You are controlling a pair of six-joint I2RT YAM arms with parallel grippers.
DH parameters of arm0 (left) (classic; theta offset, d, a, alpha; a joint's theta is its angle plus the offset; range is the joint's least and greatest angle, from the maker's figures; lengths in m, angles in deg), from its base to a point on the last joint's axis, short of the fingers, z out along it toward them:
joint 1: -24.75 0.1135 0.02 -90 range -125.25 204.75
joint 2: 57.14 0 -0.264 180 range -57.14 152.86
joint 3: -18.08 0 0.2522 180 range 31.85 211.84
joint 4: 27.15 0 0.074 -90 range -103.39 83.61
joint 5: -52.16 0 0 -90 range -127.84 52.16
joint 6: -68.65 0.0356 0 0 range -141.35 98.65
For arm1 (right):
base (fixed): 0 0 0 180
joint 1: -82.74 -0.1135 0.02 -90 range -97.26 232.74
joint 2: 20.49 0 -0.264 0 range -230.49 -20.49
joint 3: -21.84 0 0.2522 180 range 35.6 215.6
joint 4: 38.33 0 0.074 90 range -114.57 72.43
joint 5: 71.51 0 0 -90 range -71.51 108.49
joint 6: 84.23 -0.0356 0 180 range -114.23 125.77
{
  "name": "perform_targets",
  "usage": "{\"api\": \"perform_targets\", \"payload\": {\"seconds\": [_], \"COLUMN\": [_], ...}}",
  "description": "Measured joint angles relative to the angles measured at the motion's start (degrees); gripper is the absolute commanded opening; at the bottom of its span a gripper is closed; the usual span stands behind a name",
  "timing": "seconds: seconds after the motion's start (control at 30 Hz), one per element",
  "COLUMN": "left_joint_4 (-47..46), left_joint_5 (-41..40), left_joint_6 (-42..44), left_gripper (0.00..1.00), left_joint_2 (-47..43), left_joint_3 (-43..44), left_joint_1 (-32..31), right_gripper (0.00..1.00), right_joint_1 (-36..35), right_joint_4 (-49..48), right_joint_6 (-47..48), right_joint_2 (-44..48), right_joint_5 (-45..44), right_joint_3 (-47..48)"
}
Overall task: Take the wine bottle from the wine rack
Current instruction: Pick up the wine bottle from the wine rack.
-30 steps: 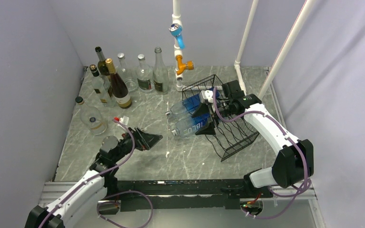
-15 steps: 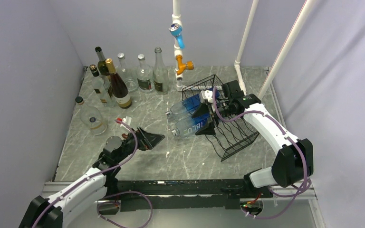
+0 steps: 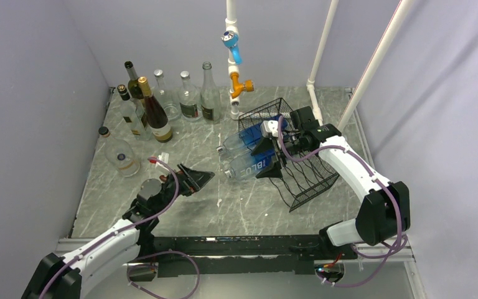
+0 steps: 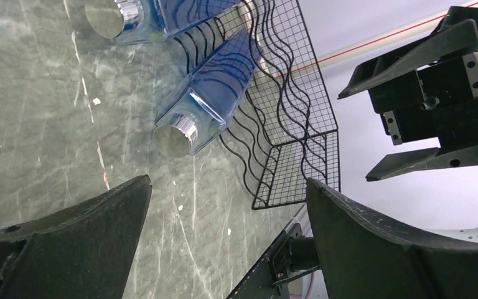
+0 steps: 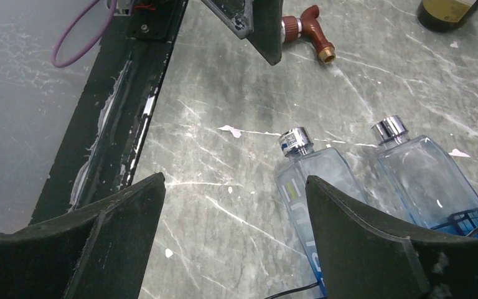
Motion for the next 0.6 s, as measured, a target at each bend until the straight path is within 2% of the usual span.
{"api": "perform_targets", "payload": {"seconds": [0.17,0.3,0.47,0.6], "left_joint_4": [3.9,3.2,-5.0,-16.6], "left_joint_5": [-2.0,-2.7,-2.2,-2.0], "left_joint_6": [-0.7,-0.9,-1.5,-5.7], "left_gripper": [0.97,0.99,1.0,1.0], "left_joint_2": [3.0,8.5,20.3,31.3], "left_joint_3": [1.9,3.6,4.3,4.4], "left_joint_1": [-1.7,-3.3,-4.9,-5.7], "right_gripper": [0.86,0.86,0.86,0.86], "right_joint_1": [0.0,0.0,0.0,0.0], "right_joint_4": [0.1,0.2,0.4,0.6], "right_joint_6": [1.0,2.1,2.8,3.1], "right_joint_2": [-0.1,-0.2,-0.3,-0.4], "right_joint_5": [-1.0,-1.5,-1.5,-1.6], "right_joint_3": [-0.3,-0.6,-0.7,-0.7]}}
